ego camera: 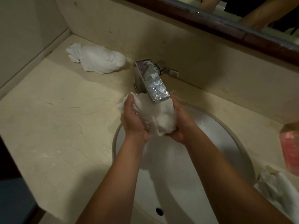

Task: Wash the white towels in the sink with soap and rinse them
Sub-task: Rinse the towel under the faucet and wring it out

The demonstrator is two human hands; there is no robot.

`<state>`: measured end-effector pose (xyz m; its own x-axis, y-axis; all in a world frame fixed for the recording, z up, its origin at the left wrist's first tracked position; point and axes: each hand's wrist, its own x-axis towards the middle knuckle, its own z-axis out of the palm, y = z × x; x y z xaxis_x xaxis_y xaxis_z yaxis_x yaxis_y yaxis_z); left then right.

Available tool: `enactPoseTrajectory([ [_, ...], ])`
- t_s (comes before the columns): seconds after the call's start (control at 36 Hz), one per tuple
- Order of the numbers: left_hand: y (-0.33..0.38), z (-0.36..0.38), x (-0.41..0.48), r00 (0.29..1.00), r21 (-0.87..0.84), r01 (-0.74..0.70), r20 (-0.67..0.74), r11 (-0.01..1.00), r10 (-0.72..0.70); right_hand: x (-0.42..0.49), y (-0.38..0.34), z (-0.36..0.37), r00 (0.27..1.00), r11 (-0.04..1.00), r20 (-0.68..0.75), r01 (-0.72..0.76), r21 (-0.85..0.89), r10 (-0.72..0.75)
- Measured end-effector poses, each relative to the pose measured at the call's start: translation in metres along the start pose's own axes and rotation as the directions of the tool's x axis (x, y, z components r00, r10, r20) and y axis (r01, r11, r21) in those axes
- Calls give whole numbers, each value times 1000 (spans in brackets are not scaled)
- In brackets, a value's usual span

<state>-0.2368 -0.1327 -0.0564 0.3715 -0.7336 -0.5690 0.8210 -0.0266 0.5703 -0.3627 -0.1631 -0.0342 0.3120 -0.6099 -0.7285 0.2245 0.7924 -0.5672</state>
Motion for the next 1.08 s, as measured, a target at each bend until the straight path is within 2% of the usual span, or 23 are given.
enactPoseTrajectory([
  [0.11, 12, -7, -3, 1000, 43, 18, -20, 999, -17, 8, -1, 5, 993, 993, 20, -117, -19, 118],
  [0.22, 18, -9, -5, 997, 76, 25, 71, 997, -30, 6, -2, 5, 985, 987, 81, -157, 24, 155],
  [0.31, 19, -9, -11, 995, 84, 30, 87, 996, -37, 6, -1, 3, 982, 985, 84, -172, 29, 169],
  [0.53, 11, -7, -23, 993, 112, 85, 69, 990, -93, -6, -1, 1, 995, 995, 98, -38, 87, 30],
  [0.75, 2, 4, -23, 998, 18, 53, 16, 998, -53, -7, -7, -7, 990, 986, 120, -88, 141, 71],
  [0.83, 2, 1, -19, 1000, -9, 30, 2, 1000, -30, -8, -7, -3, 996, 992, 77, -60, 108, 52],
  [0.97, 4, -8, -11, 999, 10, -23, -41, 1000, 23, -6, 0, 11, 996, 997, 93, 3, 76, -10],
  [1.08, 1, -11, -7, 998, 53, 23, -53, 998, -20, -4, 7, 10, 995, 992, 67, 71, 104, -79],
])
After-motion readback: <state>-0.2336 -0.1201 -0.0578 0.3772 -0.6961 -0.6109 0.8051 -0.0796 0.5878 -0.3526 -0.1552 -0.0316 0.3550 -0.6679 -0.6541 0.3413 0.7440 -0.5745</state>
